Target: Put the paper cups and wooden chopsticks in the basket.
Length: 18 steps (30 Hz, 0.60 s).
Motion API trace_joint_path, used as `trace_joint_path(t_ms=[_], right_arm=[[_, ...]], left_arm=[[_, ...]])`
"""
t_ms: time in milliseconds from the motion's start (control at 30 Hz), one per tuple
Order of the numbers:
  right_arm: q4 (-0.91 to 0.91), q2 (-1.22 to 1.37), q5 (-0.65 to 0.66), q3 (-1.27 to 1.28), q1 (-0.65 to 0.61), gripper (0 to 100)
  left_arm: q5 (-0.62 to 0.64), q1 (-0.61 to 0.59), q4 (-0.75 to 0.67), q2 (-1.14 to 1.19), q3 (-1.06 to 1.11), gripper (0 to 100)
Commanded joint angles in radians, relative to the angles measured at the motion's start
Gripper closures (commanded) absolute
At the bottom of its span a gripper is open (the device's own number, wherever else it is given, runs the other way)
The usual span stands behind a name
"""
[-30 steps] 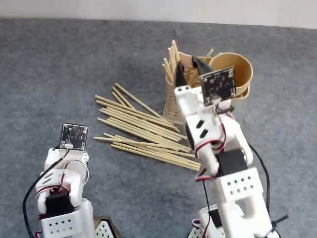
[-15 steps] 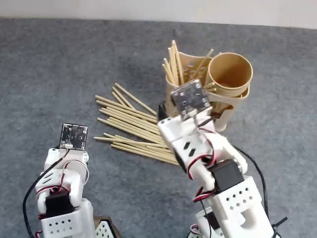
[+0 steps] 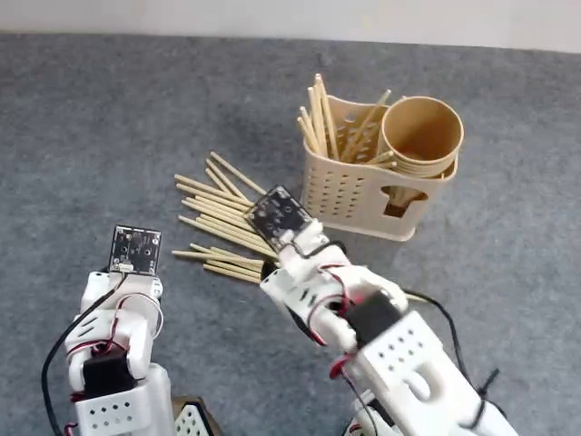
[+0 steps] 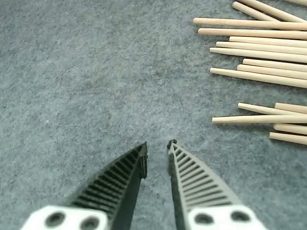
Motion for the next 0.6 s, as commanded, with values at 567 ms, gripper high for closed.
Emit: trace_joint_path(t_ms=[567], right_arm=[[-0.012,0.558,0.097,-0.148,0.001,92.1]], left_arm=[[-0.009,-0.012,-0.020,-0.010,-0.008,91]])
